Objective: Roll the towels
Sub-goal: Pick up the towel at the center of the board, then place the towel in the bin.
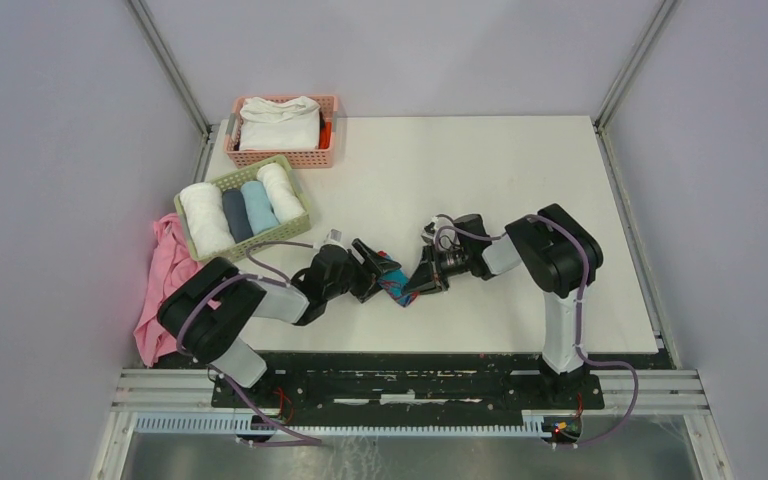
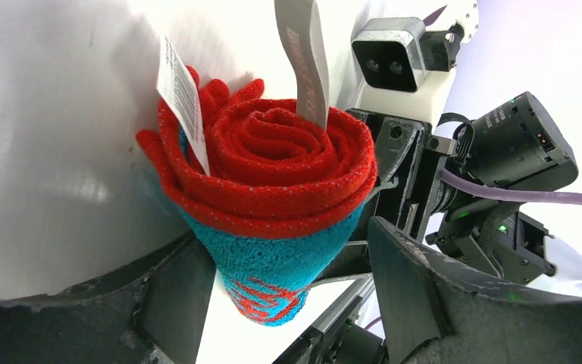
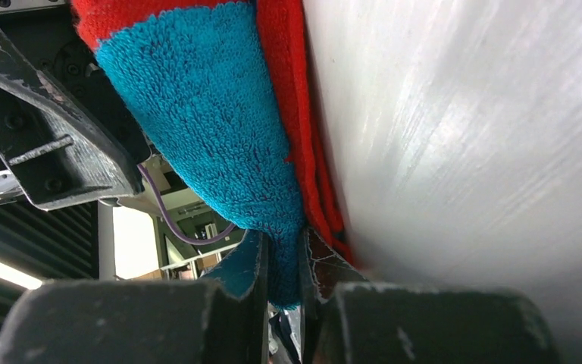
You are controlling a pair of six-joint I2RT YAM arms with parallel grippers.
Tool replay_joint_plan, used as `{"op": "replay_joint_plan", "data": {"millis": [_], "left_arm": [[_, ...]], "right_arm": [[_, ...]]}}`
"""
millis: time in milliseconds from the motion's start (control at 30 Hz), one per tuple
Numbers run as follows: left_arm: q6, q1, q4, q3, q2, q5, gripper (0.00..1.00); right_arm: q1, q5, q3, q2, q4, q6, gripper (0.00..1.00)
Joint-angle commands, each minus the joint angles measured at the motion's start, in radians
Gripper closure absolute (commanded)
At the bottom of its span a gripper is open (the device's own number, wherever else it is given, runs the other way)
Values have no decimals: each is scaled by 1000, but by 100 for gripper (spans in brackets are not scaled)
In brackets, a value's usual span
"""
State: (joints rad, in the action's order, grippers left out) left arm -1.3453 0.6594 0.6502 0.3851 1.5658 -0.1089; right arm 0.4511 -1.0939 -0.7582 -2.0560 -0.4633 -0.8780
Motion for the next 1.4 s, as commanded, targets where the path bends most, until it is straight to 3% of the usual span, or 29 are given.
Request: {"op": "replay_joint_plan", "data": {"millis": [0, 200, 367, 433, 567, 733, 933, 1200, 1367], "left_arm": [[8, 25, 25, 20, 67, -13, 22], [-21, 43, 54, 19, 141, 3, 31], [-23, 37, 67, 25, 165, 2, 62], [4, 21, -23, 67, 158, -8, 73], [104, -27, -240, 147, 132, -25, 83], [250, -121, -429, 220, 46, -44, 85], [503, -273, -720, 423, -35, -144, 84], [783, -553, -1077, 708, -70, -240, 84], [905, -741, -1220, 934, 5, -364, 85]], "right_arm": [[-1, 148, -13, -32, 173, 22, 87], [6, 157, -43, -34, 169, -32, 87], [25, 167, -49, -2, 193, -19, 83], [25, 181, -48, 38, 227, 15, 77], [26, 202, -53, 152, 289, 93, 60], [26, 271, -73, 335, 440, 248, 39], [25, 408, -97, 538, 635, 457, 25], [26, 495, -69, 576, 659, 491, 15], [27, 498, -57, 575, 642, 486, 12]]}}
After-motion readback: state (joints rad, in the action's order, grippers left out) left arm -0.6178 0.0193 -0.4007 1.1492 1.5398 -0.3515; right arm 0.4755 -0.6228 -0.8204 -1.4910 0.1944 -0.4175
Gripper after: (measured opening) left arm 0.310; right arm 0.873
